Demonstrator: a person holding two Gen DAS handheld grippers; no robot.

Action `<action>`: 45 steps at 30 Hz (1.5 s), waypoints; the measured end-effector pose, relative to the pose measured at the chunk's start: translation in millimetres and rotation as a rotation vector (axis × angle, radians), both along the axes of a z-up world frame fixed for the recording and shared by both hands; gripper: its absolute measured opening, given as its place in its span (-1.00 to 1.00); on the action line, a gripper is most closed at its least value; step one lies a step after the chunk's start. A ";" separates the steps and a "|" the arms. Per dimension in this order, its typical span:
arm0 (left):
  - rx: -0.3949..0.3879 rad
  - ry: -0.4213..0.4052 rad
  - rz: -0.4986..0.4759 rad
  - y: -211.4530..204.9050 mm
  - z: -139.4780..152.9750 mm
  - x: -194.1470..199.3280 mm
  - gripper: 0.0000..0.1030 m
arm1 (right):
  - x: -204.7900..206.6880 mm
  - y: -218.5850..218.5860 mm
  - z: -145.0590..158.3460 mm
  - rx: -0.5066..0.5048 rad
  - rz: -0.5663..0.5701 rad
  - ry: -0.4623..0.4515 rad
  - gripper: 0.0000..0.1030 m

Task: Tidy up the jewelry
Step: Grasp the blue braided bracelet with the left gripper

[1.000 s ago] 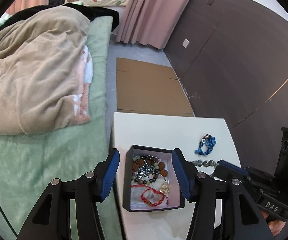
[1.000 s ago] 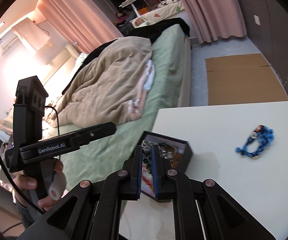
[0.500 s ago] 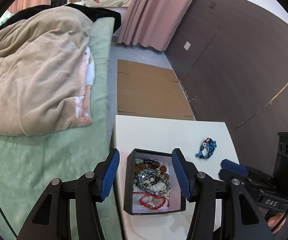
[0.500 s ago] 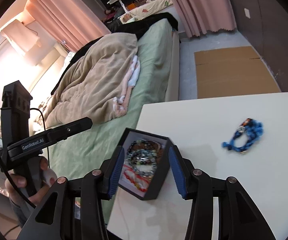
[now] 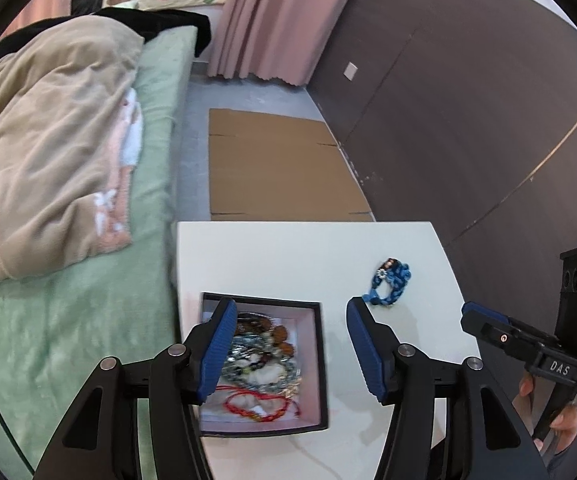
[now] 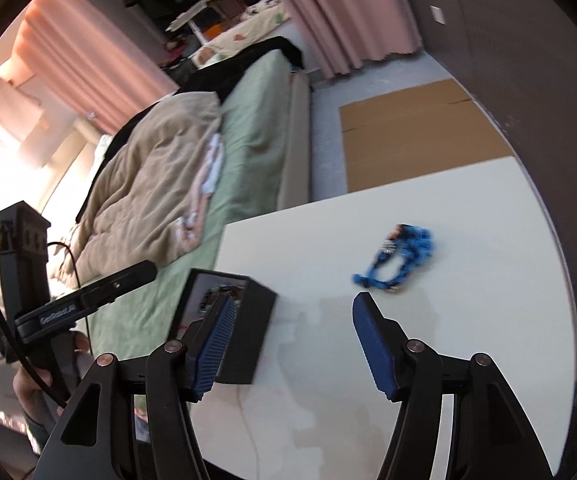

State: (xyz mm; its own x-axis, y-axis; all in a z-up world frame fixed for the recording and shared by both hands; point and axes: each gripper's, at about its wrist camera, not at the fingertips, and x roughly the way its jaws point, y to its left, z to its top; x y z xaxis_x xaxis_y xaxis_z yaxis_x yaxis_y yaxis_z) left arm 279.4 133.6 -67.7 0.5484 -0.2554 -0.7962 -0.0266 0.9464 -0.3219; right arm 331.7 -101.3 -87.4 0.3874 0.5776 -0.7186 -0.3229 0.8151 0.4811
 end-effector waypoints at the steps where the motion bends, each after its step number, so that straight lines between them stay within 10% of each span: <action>1: 0.001 0.001 -0.006 -5.0 -0.7 2.1 0.15 | 0.8 -5.2 -1.2 0.001 -0.012 0.004 0.21; 26: 0.116 0.047 -0.208 -159.2 -45.2 62.7 0.15 | 38.1 -128.2 -37.8 -0.009 -0.256 0.093 0.22; 35: 0.172 0.089 -0.260 -190.0 -76.2 79.2 -0.34 | 49.1 -146.6 -51.9 -0.019 -0.274 0.141 0.22; 45: 0.243 0.141 -0.289 -207.0 -106.1 91.3 -0.45 | 58.8 -161.4 -67.7 -0.010 -0.309 0.199 0.22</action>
